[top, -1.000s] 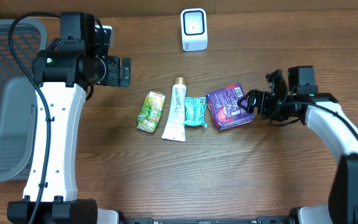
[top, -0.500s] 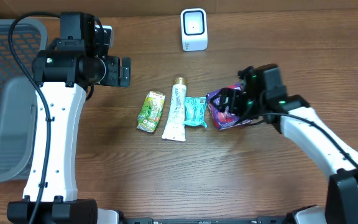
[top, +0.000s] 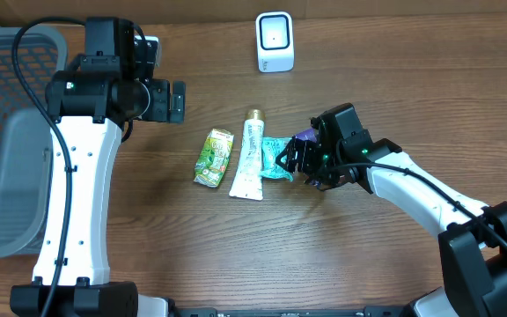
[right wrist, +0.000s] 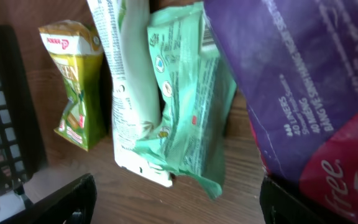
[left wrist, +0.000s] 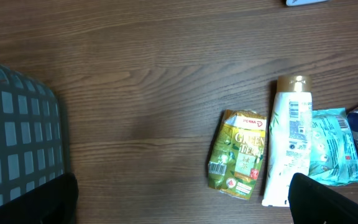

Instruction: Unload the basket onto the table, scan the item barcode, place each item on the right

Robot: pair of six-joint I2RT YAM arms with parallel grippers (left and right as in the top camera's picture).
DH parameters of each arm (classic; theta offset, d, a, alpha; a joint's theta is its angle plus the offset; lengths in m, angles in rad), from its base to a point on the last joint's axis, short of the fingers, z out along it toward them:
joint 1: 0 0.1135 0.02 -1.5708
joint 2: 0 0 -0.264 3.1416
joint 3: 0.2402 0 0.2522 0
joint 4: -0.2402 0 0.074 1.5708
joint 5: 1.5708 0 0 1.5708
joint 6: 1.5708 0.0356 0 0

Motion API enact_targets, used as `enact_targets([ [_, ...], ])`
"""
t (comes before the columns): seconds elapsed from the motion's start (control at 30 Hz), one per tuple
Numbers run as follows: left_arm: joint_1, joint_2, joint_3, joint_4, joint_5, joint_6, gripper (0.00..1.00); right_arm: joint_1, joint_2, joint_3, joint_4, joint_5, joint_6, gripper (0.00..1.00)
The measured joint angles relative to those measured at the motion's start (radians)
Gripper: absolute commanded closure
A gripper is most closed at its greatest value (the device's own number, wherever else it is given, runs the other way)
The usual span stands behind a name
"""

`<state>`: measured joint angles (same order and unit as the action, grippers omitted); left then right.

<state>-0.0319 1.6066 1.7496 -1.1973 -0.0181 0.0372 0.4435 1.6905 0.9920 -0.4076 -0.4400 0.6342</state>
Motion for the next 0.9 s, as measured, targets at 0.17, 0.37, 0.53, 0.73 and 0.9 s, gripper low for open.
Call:
enact_targets([
  [0.17,0.0,0.0,0.0,0.0,0.0,0.0,0.0,-0.036,0.0,0.0,-0.092,-0.001,-0.039,0.15],
  [0.37,0.0,0.0,0.0,0.0,0.0,0.0,0.0,-0.162,-0.004,0.0,-0.252,0.058,-0.117,0.1],
  [0.53,0.0,0.0,0.0,0.0,0.0,0.0,0.0,-0.262,-0.024,0.0,-0.325,0.138,-0.173,0.06],
  [0.73,0.0,0.0,0.0,0.0,0.0,0.0,0.0,-0.369,-0.049,0.0,-0.324,0.121,-0.297,0.01],
  [0.9,0.0,0.0,0.0,0.0,0.0,0.0,0.0,-0.455,-0.053,0.001,-0.279,-0.003,-0.401,0.0],
])
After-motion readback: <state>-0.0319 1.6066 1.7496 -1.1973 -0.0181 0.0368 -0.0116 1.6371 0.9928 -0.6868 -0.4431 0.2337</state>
